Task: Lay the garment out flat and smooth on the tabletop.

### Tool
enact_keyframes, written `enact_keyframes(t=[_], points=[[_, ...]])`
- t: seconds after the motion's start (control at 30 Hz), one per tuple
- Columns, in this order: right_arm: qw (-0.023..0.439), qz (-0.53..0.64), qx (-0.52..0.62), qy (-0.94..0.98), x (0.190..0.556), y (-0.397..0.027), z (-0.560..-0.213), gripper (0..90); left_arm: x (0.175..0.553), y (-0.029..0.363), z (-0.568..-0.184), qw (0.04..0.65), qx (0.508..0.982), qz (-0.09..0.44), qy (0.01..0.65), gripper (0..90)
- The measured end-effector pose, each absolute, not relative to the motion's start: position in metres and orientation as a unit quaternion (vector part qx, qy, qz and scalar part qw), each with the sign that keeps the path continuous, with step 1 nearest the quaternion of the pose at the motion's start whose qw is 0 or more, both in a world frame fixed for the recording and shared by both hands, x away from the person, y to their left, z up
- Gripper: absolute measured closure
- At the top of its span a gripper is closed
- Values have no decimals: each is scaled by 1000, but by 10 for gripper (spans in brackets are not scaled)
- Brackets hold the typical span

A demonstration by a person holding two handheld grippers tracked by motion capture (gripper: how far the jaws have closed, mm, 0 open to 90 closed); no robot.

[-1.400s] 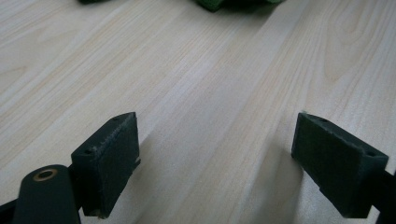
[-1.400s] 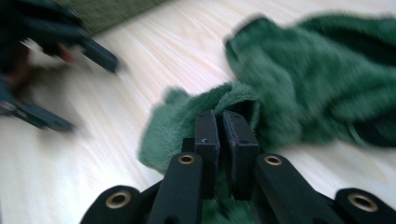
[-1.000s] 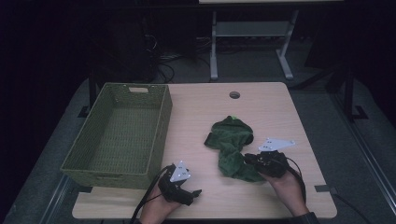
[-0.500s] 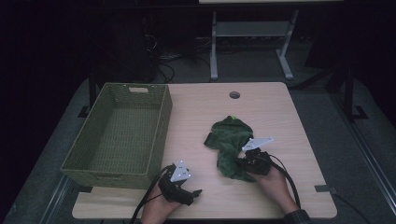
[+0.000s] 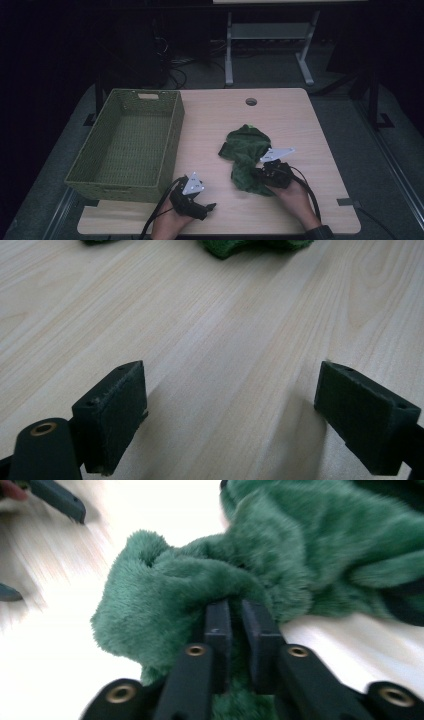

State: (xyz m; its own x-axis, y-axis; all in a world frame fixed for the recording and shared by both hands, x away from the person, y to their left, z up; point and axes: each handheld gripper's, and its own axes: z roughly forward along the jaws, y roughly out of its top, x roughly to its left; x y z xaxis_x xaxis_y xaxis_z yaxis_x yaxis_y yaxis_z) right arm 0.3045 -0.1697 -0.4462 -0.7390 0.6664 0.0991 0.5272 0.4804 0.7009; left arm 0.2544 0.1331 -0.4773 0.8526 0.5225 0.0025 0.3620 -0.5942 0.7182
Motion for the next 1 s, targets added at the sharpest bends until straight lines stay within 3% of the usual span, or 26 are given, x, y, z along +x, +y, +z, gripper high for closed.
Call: enact_keyframes(t=[0.2,0.57,1.0], points=[[109,375,364,846,296,-189,-435,676,254,133,-477,375,886,107,250,127],[123,392,378,830,277,-232,-431,643,254,133,-478,377,885,106,252,127],[105,384,408,822,250,-273,-450,604,255,132,-477,376,886,105,252,127]])
